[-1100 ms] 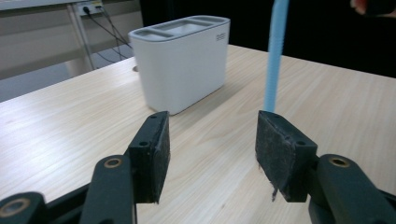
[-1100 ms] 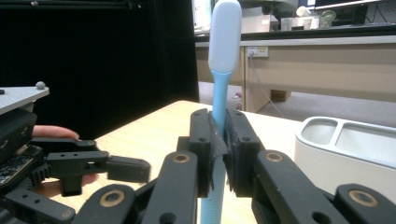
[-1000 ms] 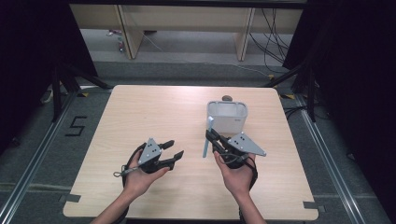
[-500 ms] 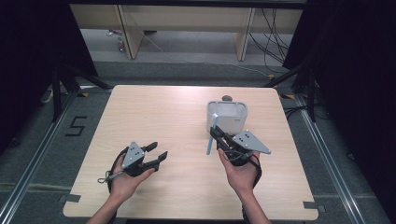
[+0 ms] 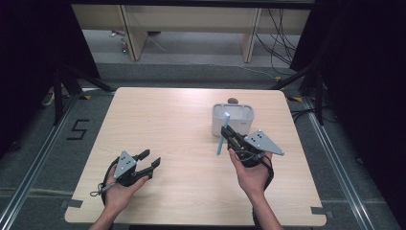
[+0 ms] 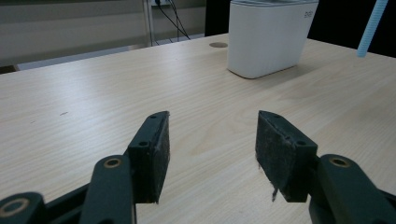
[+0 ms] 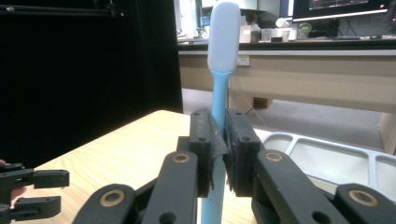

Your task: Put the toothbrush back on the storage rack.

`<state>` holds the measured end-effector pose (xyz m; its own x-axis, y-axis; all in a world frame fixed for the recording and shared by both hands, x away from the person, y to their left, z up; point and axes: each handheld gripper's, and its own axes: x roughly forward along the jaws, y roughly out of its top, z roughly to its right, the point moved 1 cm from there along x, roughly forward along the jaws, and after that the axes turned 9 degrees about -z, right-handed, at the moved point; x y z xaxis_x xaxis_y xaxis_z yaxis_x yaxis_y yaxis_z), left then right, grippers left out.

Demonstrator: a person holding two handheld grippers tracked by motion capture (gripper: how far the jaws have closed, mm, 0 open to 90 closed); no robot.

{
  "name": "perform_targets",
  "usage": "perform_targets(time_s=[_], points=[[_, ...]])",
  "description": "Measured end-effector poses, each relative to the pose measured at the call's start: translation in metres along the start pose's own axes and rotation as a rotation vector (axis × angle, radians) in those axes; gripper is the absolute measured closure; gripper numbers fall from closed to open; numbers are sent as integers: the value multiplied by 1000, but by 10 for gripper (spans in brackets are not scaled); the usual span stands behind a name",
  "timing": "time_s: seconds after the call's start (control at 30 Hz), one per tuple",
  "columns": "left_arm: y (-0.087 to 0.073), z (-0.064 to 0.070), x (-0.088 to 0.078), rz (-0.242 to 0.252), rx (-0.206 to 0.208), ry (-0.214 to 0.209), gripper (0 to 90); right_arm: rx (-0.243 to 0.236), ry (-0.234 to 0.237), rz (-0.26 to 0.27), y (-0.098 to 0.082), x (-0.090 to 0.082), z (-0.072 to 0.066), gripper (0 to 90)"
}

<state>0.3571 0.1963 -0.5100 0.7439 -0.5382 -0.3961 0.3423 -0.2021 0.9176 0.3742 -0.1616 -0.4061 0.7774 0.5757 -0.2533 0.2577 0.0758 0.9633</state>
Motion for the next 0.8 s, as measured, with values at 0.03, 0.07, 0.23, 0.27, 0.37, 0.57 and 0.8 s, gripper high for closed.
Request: perform_targets(time_s=[0.03,0.07,0.23,0.27,0.37,0.57,0.8], points=[[0,0,0,0,0,0,446,0,0,0,0,0,0,827],[-2,-1,0,2,-4,5,446,3,-7,-2,0,0,0,827],[-6,-2,0,8,-6,16,443,9,-17,6,3,-2,6,827],[-7,-2,0,8,-7,18,443,9,-17,6,3,-2,6,827],[-8,-2,0,16,-3,24,441,-1,-26,16,5,-3,8,827],[-11,-3,1,33,1,30,438,11,-35,9,8,-4,13,827],[-14,-3,2,38,5,33,431,2,-49,16,11,-4,16,827]])
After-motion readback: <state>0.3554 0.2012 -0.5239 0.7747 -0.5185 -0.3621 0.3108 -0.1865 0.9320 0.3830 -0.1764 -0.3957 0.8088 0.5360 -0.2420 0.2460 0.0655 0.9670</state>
